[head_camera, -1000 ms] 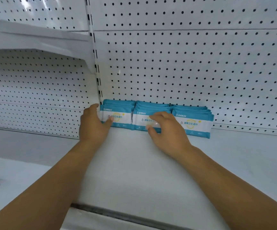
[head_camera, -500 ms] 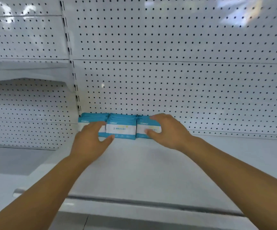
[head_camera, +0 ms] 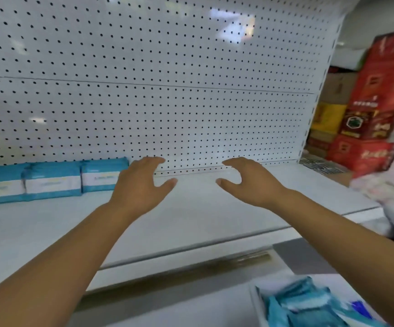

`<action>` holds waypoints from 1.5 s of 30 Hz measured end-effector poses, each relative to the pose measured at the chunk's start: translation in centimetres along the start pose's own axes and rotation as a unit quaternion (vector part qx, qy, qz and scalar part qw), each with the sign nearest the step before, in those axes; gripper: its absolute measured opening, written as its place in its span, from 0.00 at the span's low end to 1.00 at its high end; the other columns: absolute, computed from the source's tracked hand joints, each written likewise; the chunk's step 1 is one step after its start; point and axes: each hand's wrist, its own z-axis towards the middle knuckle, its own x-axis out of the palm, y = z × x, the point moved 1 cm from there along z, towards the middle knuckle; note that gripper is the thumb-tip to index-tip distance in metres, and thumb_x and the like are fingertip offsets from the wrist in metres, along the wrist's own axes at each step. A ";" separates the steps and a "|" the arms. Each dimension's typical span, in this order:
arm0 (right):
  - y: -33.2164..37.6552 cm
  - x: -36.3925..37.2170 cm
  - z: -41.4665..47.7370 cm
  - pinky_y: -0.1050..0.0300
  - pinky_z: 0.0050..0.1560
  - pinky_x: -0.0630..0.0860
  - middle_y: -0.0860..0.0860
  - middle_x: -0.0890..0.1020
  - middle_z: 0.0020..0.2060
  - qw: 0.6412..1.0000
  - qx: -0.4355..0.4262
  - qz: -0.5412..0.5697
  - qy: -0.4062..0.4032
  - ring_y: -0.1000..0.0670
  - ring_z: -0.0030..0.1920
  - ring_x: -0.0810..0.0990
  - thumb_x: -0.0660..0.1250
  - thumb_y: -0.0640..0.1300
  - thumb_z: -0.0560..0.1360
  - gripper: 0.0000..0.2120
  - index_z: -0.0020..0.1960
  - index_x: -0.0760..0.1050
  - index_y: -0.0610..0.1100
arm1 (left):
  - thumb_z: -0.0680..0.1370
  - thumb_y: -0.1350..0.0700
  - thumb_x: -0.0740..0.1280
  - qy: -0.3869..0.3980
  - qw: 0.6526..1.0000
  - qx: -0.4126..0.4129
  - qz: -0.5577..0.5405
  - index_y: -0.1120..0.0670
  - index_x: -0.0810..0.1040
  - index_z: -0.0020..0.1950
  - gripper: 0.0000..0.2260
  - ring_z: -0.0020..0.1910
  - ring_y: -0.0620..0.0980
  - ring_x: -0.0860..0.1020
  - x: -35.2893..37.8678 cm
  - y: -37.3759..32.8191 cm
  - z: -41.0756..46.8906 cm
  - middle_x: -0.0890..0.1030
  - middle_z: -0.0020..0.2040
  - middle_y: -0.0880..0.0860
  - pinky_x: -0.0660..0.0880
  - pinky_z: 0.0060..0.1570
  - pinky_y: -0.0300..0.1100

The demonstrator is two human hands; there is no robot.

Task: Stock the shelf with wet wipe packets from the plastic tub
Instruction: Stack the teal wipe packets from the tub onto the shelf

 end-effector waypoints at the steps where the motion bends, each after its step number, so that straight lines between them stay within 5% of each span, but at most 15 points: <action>1: -1.9 -0.8 -1.2 0.50 0.71 0.68 0.55 0.70 0.73 1.000 0.016 -0.014 -0.001 0.52 0.73 0.67 0.64 0.64 0.77 0.31 0.75 0.66 0.52 | 0.78 0.39 0.67 0.016 1.000 0.013 -0.006 0.47 0.69 0.75 0.28 0.72 0.50 0.68 1.3 -1.8 0.1 0.72 0.73 0.48 0.66 0.70 0.49; 12: -17.9 -8.9 -16.4 0.55 0.69 0.68 0.53 0.74 0.71 0.974 0.216 -0.061 -0.033 0.51 0.68 0.74 0.66 0.61 0.78 0.27 0.72 0.72 0.50 | 0.79 0.38 0.65 0.127 0.973 0.150 -0.118 0.46 0.68 0.76 0.27 0.73 0.50 0.68 15.2 -19.8 -2.5 0.70 0.75 0.47 0.65 0.72 0.51; 19: -24.3 -8.2 -24.7 0.56 0.63 0.70 0.48 0.77 0.67 0.940 0.337 -0.050 -0.014 0.48 0.65 0.76 0.67 0.60 0.77 0.28 0.72 0.72 0.47 | 0.78 0.39 0.68 0.214 0.943 0.168 -0.189 0.46 0.70 0.74 0.26 0.69 0.48 0.71 23.0 -25.4 -7.9 0.73 0.71 0.46 0.67 0.60 0.42; 28: -28.3 -1.3 -31.8 0.61 0.59 0.70 0.52 0.78 0.65 0.905 0.418 0.014 0.079 0.51 0.63 0.77 0.67 0.59 0.78 0.25 0.70 0.74 0.49 | 0.76 0.40 0.70 0.327 0.919 0.135 -0.172 0.51 0.74 0.71 0.27 0.69 0.54 0.73 32.1 -23.5 -14.9 0.75 0.71 0.52 0.70 0.68 0.51; 34: -29.2 2.3 -35.3 0.59 0.55 0.72 0.51 0.78 0.64 0.873 0.461 0.026 0.158 0.49 0.59 0.77 0.69 0.60 0.77 0.26 0.70 0.73 0.48 | 0.78 0.36 0.64 0.341 0.919 0.183 -0.078 0.48 0.65 0.78 0.32 0.82 0.52 0.44 35.5 -21.4 -18.5 0.50 0.83 0.50 0.45 0.78 0.60; 45: -30.9 3.8 -37.5 0.50 0.66 0.71 0.49 0.76 0.62 0.848 0.438 -0.055 0.294 0.48 0.61 0.70 0.73 0.58 0.73 0.29 0.71 0.72 0.49 | 0.82 0.39 0.58 0.295 0.922 0.234 -0.088 0.53 0.73 0.73 0.26 0.82 0.52 0.43 37.4 -19.4 -20.8 0.48 0.83 0.48 0.50 0.77 0.64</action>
